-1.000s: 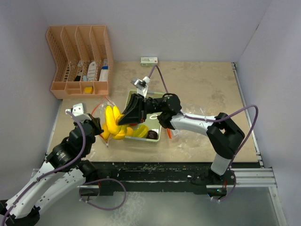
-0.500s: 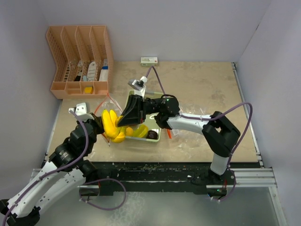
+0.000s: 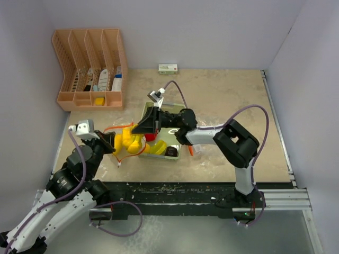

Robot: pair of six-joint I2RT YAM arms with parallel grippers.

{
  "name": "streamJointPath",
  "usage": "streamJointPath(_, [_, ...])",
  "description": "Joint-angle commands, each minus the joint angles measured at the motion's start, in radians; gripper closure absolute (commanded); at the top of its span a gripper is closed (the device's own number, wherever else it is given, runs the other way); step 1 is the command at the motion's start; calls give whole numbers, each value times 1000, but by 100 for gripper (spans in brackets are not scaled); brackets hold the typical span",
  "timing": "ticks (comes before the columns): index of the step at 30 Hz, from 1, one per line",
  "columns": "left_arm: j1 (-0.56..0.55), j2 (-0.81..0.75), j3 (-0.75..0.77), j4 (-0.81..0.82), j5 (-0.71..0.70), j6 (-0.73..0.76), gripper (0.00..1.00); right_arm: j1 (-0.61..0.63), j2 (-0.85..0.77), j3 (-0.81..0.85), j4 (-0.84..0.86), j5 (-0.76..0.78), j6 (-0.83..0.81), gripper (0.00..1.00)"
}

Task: Place the food in the zip-top bag and seal the zipper
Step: Place the fake fruit in the zipper food storage bag.

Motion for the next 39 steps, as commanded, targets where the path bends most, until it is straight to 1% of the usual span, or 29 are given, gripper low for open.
streamJointPath(1, [-4,-1,57,15,59,-7,100,-41,7,-31,279,125,-1,100])
streamJointPath(3, [-3,4,53,12,71,-17,100,-44,0,-35,256,168,-18,100])
streamJointPath(6, [-4,16,43,19,83,-31,100,-44,-42,-37,154,236,-97,100])
streamJointPath(9, [-4,39,29,51,100,-45,100,-32,-116,-46,-25,311,-258,100])
streamJointPath(12, [-4,84,28,80,104,-53,100,0,-187,-40,-206,353,-403,100])
streamJointPath(13, [-4,101,32,86,100,-55,100,16,-207,-28,-285,360,-455,98])
streamJointPath(16, [-4,142,50,100,82,-55,100,87,-259,18,-572,426,-660,86])
streamJointPath(17, [-4,154,59,100,72,-56,100,115,-278,24,-650,454,-718,80])
streamJointPath(18, [-4,167,76,98,62,-57,100,140,-289,27,-713,487,-768,70])
streamJointPath(19, [-3,173,83,94,52,-57,100,160,-300,25,-765,524,-808,62])
streamJointPath(22, [-3,197,124,73,33,-68,100,188,-333,1,-863,610,-869,44])
streamJointPath(24, [-4,210,146,51,29,-79,100,189,-357,-10,-904,646,-889,35])
streamJointPath(26, [-4,214,163,33,27,-84,100,189,-384,-11,-947,670,-921,31])
streamJointPath(31, [-4,206,166,-27,-17,-97,100,190,-467,9,-1024,666,-979,29])
streamJointPath(33, [-4,206,166,-81,-47,-118,100,189,-519,9,-1081,699,-986,29])
streamJointPath(39, [-4,199,219,-190,-124,-140,100,173,-581,54,-1449,967,-979,33])
